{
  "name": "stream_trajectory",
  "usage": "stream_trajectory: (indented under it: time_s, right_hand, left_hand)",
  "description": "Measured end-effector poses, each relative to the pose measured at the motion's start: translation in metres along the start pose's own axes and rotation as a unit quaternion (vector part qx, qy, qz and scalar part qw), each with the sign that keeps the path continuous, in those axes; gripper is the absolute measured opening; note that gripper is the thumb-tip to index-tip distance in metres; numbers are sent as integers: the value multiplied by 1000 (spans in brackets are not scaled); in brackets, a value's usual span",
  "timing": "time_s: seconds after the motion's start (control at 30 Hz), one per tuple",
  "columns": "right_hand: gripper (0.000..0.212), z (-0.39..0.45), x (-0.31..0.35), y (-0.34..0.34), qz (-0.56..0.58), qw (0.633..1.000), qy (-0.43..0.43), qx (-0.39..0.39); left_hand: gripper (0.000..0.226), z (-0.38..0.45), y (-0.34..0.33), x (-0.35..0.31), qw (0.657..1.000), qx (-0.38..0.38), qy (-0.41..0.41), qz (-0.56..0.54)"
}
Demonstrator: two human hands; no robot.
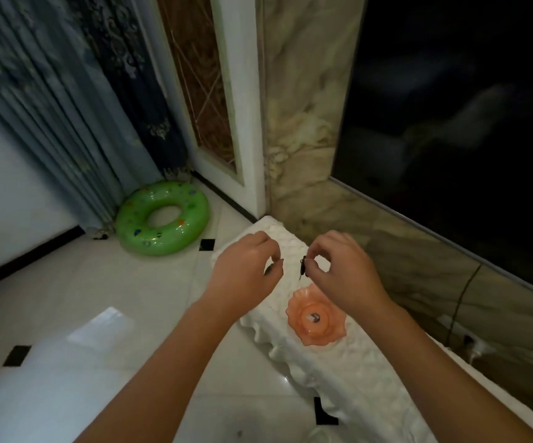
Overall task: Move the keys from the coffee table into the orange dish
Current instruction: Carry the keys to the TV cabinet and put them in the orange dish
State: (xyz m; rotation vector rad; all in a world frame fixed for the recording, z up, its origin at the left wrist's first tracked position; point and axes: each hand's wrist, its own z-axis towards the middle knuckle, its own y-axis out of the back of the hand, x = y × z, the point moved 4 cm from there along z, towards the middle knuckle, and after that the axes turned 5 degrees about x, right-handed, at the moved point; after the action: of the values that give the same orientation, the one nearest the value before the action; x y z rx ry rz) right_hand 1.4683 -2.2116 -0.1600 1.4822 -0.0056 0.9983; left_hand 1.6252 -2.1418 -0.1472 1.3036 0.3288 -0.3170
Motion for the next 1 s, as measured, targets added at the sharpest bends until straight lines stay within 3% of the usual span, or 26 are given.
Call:
stream_trajectory:
  time_s: [0.33, 0.67, 1.0]
  right_hand:
    - [10, 57, -41, 6, -17, 998, -59, -20]
    - [6, 113, -73, -35, -46, 970, -229, -61]
    - [9, 109, -109, -93, -20, 926, -365, -95]
  left_hand:
    - [10, 95, -42, 27, 998, 44, -48, -20]
    - [7, 192, -85, 84, 973, 136, -166, -82]
    - [9, 224, -156, 121, 943, 257, -170, -127]
